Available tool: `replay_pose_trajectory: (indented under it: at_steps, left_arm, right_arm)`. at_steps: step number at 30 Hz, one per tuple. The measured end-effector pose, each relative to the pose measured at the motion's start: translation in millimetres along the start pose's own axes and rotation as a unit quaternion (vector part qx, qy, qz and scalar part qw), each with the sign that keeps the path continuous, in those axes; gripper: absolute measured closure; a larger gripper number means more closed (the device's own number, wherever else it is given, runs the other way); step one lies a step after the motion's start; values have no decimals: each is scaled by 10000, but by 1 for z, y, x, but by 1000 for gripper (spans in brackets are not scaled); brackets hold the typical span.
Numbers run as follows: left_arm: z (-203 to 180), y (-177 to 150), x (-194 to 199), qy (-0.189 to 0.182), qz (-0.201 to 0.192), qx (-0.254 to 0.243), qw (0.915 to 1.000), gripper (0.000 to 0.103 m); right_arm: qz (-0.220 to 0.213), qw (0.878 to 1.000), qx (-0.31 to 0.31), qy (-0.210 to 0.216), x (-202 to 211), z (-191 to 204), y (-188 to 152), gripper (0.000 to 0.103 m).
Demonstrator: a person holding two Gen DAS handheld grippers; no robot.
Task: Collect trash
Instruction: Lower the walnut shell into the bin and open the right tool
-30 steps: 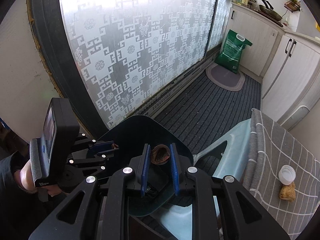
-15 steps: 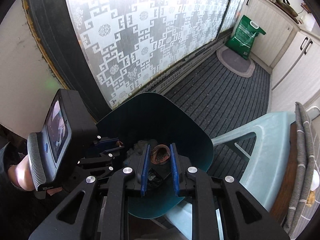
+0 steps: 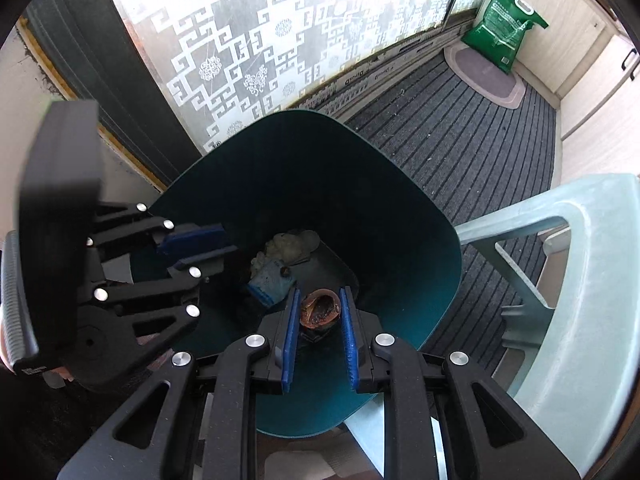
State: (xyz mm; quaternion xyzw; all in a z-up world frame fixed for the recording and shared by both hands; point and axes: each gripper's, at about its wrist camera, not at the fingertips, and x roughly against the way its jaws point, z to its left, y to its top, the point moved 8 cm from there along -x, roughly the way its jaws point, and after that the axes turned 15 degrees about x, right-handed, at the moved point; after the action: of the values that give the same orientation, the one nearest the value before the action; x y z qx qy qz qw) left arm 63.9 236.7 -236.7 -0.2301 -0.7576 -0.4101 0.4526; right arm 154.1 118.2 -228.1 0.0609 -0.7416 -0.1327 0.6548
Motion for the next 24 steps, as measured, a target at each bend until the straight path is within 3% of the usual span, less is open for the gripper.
replay_pose_trajectory:
  at_steps: [9,16,24]
  left_arm:
    - [3,27,52,-323,-1073,336,9931,83]
    - [-1,43,98,-559,-1940,453,9783,84]
    - [-15,50,146,-1039,-2554,345,9606,84]
  right_arm:
    - [282,9994,119,138,-15,5,-12,83]
    - [469,9983,252,253,-28,14,-18,83]
    - [459,9975,340,415,-29,21,-21,82]
